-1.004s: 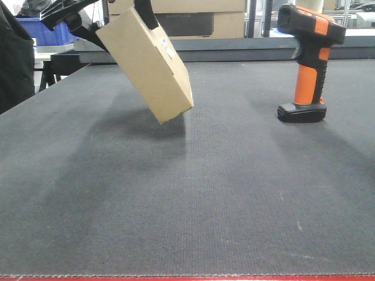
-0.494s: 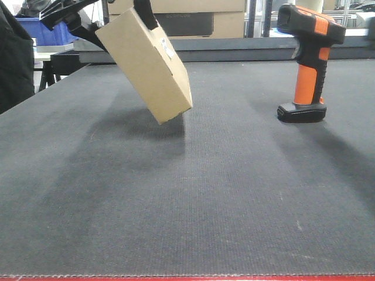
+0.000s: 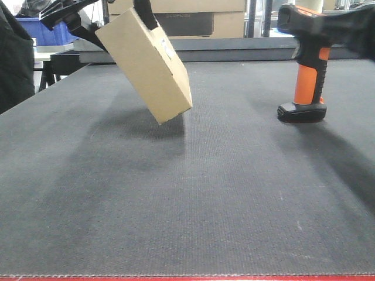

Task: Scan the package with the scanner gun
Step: 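Reach the right gripper to the orange scanner gun and grasp it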

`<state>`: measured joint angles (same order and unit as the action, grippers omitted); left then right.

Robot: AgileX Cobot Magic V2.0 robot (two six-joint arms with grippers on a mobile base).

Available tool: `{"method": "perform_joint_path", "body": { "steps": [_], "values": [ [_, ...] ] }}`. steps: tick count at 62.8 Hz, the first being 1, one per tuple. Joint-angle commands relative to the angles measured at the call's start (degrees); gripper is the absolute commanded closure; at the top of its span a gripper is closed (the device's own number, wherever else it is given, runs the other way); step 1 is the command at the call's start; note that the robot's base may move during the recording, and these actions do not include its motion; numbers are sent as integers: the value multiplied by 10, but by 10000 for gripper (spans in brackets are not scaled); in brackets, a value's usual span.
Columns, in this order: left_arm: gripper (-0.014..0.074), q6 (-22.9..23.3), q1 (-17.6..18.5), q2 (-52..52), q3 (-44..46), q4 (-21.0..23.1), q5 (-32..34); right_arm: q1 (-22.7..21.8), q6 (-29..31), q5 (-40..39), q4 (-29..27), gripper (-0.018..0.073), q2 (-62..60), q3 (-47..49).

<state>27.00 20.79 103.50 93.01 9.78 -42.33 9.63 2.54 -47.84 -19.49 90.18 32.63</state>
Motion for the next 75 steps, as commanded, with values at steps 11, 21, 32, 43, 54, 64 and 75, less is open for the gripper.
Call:
{"method": "perform_joint_path", "body": {
  "steps": [11,21,32,43,54,64,75],
  "values": [
    [707,1,2,-6,2,-4,11,2,-3,-23,-4,727,55,42],
    [707,1,2,-6,2,-13,11,2,-9,-22,-4,678,72,55],
    [707,1,2,-6,2,-14,11,2,-74,-27,-4,308,93,65],
    [707,1,2,-6,2,-15,11,2,-86,-29,-4,4,112,85],
    [707,1,2,-6,2,-15,11,2,-86,-70,-4,-1,145,97],
    [707,1,2,-6,2,-15,11,2,-86,-115,-4,-1,169,100],
    [707,1,2,-6,2,-15,11,2,-86,-124,-3,-1,175,102]
  ]
}}
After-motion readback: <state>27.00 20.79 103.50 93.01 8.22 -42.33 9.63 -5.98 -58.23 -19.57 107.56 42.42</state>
